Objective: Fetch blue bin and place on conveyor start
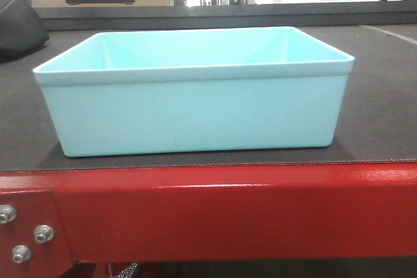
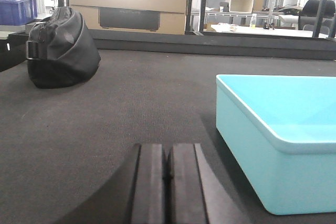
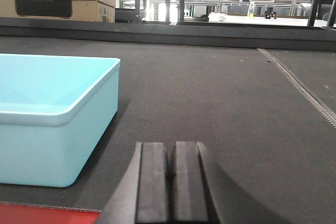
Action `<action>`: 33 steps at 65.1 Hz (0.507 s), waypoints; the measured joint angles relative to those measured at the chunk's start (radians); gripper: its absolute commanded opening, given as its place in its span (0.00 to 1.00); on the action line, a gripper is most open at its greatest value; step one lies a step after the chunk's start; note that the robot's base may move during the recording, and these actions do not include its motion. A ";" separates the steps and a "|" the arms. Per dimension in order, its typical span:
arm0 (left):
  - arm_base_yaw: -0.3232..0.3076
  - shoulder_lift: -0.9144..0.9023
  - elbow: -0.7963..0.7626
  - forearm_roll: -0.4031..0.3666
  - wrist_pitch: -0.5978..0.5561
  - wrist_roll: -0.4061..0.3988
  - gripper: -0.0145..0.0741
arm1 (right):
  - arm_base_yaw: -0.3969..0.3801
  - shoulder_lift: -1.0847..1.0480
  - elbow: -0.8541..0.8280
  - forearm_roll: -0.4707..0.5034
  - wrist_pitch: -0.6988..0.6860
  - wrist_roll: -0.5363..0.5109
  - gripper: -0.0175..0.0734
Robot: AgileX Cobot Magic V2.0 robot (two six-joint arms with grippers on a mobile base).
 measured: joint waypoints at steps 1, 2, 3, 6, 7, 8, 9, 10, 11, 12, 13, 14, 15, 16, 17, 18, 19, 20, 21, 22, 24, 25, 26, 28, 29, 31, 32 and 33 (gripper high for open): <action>0.000 0.000 0.000 0.000 0.000 0.000 0.04 | 0.000 0.000 0.000 0.000 0.000 0.000 0.01; 0.000 0.000 0.000 0.000 0.000 0.000 0.04 | 0.000 0.000 0.000 0.000 0.000 0.000 0.01; 0.002 0.000 0.000 0.000 0.000 0.000 0.04 | 0.000 0.000 0.000 0.000 0.000 0.000 0.01; 0.007 0.000 0.000 -0.006 -0.001 0.000 0.04 | 0.000 0.000 0.000 0.000 0.000 0.000 0.01; 0.009 0.000 0.000 -0.009 -0.001 0.000 0.04 | 0.000 0.000 0.000 0.000 0.000 0.000 0.01; 0.011 0.000 0.000 -0.011 -0.001 0.000 0.04 | 0.000 0.000 0.000 0.000 0.000 0.000 0.01; 0.011 0.000 0.000 -0.010 -0.001 0.000 0.04 | 0.000 0.000 0.000 0.000 0.000 0.000 0.01; 0.014 0.000 0.000 -0.011 -0.001 0.000 0.04 | 0.000 0.000 0.000 0.000 0.000 0.000 0.01; 0.015 0.000 0.000 -0.013 -0.001 0.000 0.04 | 0.000 0.000 0.000 0.000 0.000 0.000 0.01; 0.018 0.000 0.000 -0.013 -0.001 0.000 0.04 | 0.000 0.000 0.000 0.000 0.000 0.000 0.01; 0.021 0.000 0.000 -0.013 -0.001 0.000 0.04 | 0.000 0.000 0.000 0.000 0.000 0.000 0.01; 0.024 0.000 0.000 -0.015 -0.001 0.000 0.04 | 0.000 0.000 0.000 0.000 0.000 0.000 0.01; 0.026 0.000 0.000 -0.015 -0.001 0.000 0.04 | 0.000 0.000 0.000 0.000 0.000 0.000 0.01; 0.028 0.000 0.000 -0.015 -0.001 0.000 0.04 | 0.000 0.000 0.000 0.000 0.000 0.000 0.01; 0.028 0.000 0.000 -0.017 -0.001 0.000 0.04 | 0.000 0.000 0.000 0.000 0.000 0.000 0.01; 0.030 0.000 0.000 -0.022 -0.001 -0.002 0.04 | 0.000 0.000 0.000 0.000 0.000 0.000 0.01; 0.033 0.000 0.000 -0.022 -0.001 -0.002 0.04 | 0.000 0.000 0.000 0.000 0.000 0.000 0.01; 0.036 0.000 0.000 -0.022 -0.001 -0.002 0.04 | 0.000 0.000 0.000 0.000 0.000 0.000 0.01; 0.036 0.000 0.000 -0.022 -0.001 -0.002 0.04 | 0.000 0.000 0.000 0.000 0.000 0.000 0.01; 0.039 0.000 0.000 -0.022 -0.001 -0.002 0.04 | 0.000 0.000 0.000 0.000 0.000 0.000 0.01; 0.042 0.000 0.000 -0.022 -0.001 -0.002 0.04 | 0.000 0.000 0.000 0.000 0.000 0.000 0.01; 0.044 0.000 0.000 -0.022 -0.001 -0.002 0.04 | 0.000 0.000 0.000 0.000 0.000 0.000 0.01; 0.044 0.000 0.000 -0.022 -0.001 -0.002 0.04 | 0.000 0.000 0.000 0.000 0.000 0.000 0.01; 0.046 0.000 0.000 -0.022 -0.001 -0.002 0.04 | 0.000 0.000 0.000 0.000 0.000 0.000 0.01; 0.046 0.000 0.000 -0.022 -0.001 -0.002 0.04 | 0.000 0.000 0.000 0.000 0.000 0.000 0.01; 0.046 0.000 0.000 -0.022 -0.001 -0.002 0.04 | 0.000 0.000 0.000 0.000 0.000 0.000 0.01; 0.046 0.000 0.000 -0.022 -0.001 -0.002 0.04 | 0.000 0.000 0.000 0.000 0.000 0.000 0.01; 0.046 0.000 0.000 -0.022 -0.001 -0.002 0.04 | 0.000 0.000 0.000 0.000 0.000 0.000 0.01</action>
